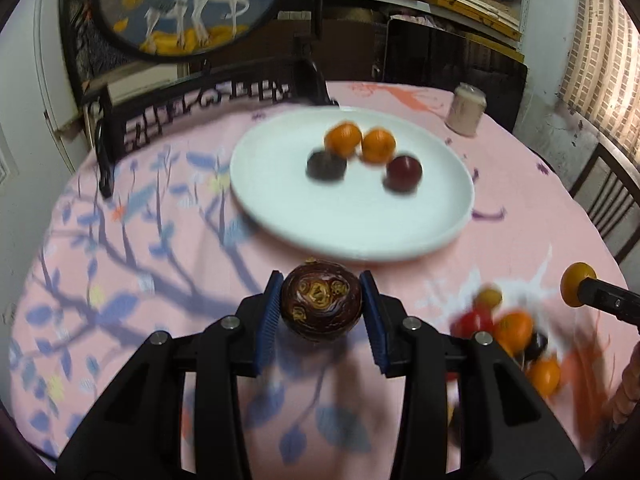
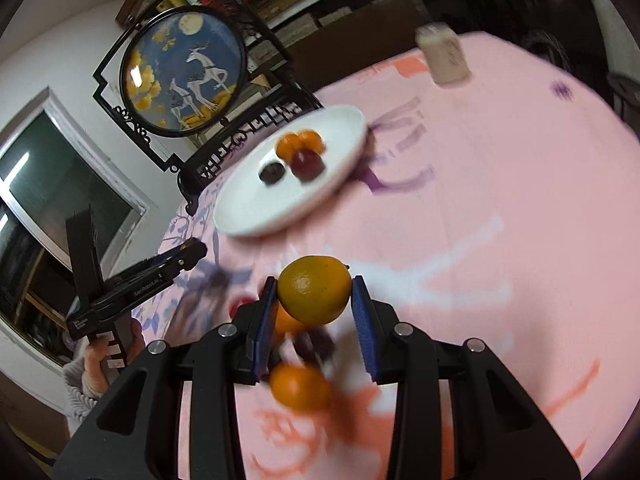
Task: Organize fruits
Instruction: 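Place both fruits on the white plate and open both tools, then grasp a red tomato with the left tool while the right grasps a small yellow-green fruit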
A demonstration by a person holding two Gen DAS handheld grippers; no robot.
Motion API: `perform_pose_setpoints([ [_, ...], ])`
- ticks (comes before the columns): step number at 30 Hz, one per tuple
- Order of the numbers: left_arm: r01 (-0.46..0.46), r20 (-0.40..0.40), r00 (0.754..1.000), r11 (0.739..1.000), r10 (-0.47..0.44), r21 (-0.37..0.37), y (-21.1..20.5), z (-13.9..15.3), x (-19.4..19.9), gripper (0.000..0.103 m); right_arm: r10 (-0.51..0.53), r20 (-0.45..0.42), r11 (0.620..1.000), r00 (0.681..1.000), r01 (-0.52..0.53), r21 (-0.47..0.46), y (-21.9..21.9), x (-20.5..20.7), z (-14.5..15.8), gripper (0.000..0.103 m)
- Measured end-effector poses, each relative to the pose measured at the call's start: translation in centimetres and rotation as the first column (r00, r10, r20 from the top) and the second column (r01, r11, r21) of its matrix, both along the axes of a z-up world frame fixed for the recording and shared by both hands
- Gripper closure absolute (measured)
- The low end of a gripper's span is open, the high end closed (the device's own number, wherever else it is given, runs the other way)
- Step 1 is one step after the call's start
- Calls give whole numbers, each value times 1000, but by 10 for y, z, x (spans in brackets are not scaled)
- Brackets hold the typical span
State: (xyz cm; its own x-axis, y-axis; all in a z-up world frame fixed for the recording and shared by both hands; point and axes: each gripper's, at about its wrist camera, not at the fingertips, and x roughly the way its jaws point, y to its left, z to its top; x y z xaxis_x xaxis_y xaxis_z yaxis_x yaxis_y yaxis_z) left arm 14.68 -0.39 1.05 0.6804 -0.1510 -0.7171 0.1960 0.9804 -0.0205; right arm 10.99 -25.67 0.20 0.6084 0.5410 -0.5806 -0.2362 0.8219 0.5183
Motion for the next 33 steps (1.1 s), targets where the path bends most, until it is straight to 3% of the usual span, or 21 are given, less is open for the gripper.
perform_pose_setpoints([
  [4,-19,-11,1000,1000,18,-15,-13,7,39,64,37,13,999,999,-37,-33,31,45,17,66],
  [9,-49,-33,998,998,48,-27,-17,-3,67,62,42,16,997,999,-41,-69,68,99,13,65],
  [10,-49,-33,998,999,48,-24,-15,-6,67,58,48,13,997,999,-47,-69,73,108,9,65],
  [12,-52,-29,998,998,52,-16,-11,-8,70,49,61,-10,996,998,-61,-60,77,116,1,44],
  [17,-69,-21,998,994,67,-80,2,-2,70,36,36,36,999,999,-34,-33,56,107,7,44],
  [25,-52,-9,999,998,52,-46,0,-7,38,26,14,75,1000,997,-15,8,32,63,18,43],
  [30,12,33,999,1000,-12,12,-16,-7,0,19,-76,84,997,994,74,27,-1,29,8,26],
  [33,56,40,997,997,-59,57,-27,-13,-23,15,-121,43,991,992,118,69,-19,22,0,26],
])
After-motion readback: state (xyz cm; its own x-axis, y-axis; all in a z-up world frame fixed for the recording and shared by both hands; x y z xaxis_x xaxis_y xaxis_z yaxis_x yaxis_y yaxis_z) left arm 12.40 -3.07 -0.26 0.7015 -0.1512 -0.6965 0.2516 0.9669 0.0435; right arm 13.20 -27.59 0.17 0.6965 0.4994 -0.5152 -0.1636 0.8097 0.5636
